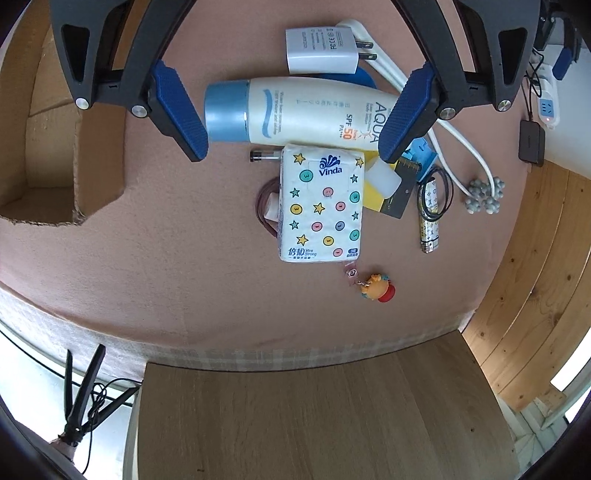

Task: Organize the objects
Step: 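Move the right tool toward the white massager cable near the sunscreen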

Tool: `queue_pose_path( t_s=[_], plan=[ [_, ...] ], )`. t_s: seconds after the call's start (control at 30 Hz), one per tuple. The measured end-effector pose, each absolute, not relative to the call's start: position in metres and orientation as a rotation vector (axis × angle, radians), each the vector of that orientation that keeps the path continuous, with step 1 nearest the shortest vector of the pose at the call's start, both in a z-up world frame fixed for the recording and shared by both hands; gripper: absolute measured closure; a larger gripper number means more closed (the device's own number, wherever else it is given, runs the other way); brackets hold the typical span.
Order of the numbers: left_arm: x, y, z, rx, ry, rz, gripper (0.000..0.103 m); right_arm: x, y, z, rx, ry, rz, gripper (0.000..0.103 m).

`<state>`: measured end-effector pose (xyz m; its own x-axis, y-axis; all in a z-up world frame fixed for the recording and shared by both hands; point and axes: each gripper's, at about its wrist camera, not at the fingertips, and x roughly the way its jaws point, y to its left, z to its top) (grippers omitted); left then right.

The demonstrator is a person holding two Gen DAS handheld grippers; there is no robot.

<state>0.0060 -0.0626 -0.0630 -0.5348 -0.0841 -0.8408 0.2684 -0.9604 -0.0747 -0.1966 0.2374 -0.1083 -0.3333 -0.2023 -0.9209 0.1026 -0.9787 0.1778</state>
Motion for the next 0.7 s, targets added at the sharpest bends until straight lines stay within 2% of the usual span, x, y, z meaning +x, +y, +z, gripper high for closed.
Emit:
queue_pose_path(
  t_s=[0.13, 0.27, 0.4, 0.6, 0.7],
  plan=[
    [0.010, -0.073, -0.064, 1.389, 0.322, -2.548, 0.000, -0.199, 0.234, -0.128, 1.770, -0.107, -2.341, 0.012],
    [0.008, -0.069, -0.064, 1.398, 0.316, -2.560, 0.000, -0.183, 0.243, -0.137, 1.781, -0.247, -2.330, 0.012],
    [-0.001, -0.059, -0.063, 1.417, 0.303, -2.587, 0.000, -0.160, 0.243, -0.139, 1.794, -0.304, -2.278, 0.012],
    [-0.012, -0.039, -0.065, 1.457, 0.265, -2.626, 0.000, -0.120, 0.237, -0.150, 1.840, -0.279, -2.235, 0.013],
    [-0.016, -0.034, -0.069, 1.475, 0.257, -2.632, 0.000, -0.103, 0.231, -0.152, 1.844, -0.245, -2.227, 0.022]
  ],
)
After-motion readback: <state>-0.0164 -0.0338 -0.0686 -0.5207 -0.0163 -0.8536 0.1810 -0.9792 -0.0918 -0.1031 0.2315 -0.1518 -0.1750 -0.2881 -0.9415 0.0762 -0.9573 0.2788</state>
